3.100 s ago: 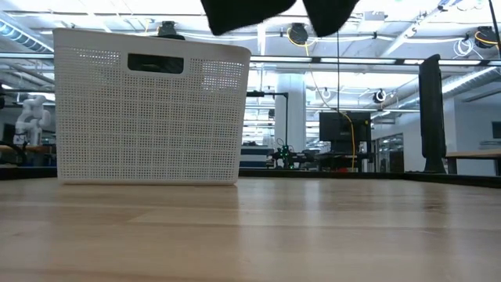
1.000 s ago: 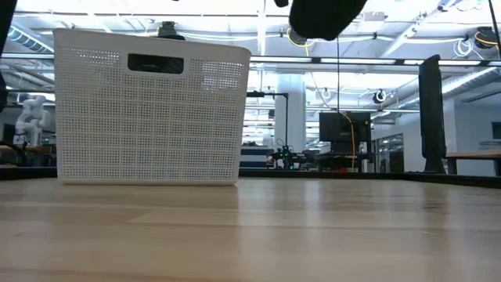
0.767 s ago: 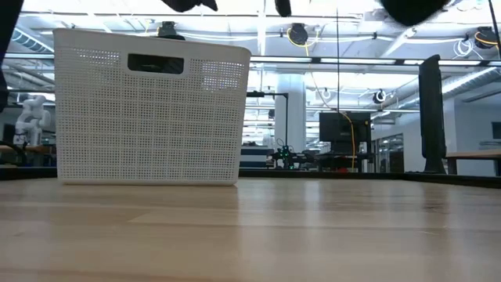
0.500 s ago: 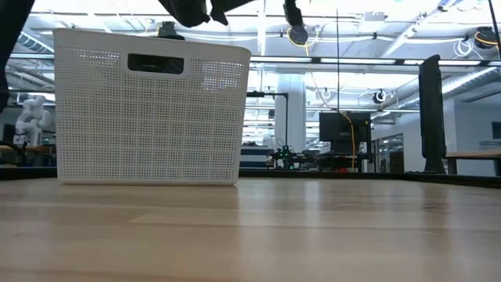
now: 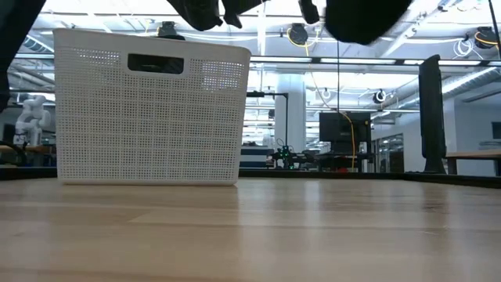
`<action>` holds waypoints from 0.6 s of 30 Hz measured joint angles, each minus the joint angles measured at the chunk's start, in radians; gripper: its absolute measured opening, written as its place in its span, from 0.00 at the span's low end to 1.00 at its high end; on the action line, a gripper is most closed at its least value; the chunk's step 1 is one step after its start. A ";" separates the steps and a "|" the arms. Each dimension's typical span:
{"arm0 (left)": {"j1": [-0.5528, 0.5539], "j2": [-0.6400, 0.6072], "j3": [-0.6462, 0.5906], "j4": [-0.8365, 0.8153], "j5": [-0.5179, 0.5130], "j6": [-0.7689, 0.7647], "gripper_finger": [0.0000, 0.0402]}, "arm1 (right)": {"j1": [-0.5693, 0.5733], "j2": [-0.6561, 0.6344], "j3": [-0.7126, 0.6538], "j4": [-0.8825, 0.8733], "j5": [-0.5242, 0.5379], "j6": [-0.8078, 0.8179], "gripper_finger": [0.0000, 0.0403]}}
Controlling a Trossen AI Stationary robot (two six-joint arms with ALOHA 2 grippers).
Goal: Sort clothes
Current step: Put the black shorts into the white laundry organizer
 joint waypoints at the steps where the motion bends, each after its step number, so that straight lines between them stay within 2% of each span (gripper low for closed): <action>1: 0.001 0.000 0.000 0.008 0.000 0.000 0.41 | 0.000 0.002 0.000 0.018 -0.002 0.015 0.01; 12: 0.014 0.016 0.000 0.034 -0.042 -0.016 0.41 | 0.000 -0.024 0.000 0.081 -0.016 0.056 0.01; 18: 0.013 0.088 0.000 0.216 -0.003 -0.160 0.41 | 0.000 -0.016 0.000 0.079 -0.026 0.056 0.01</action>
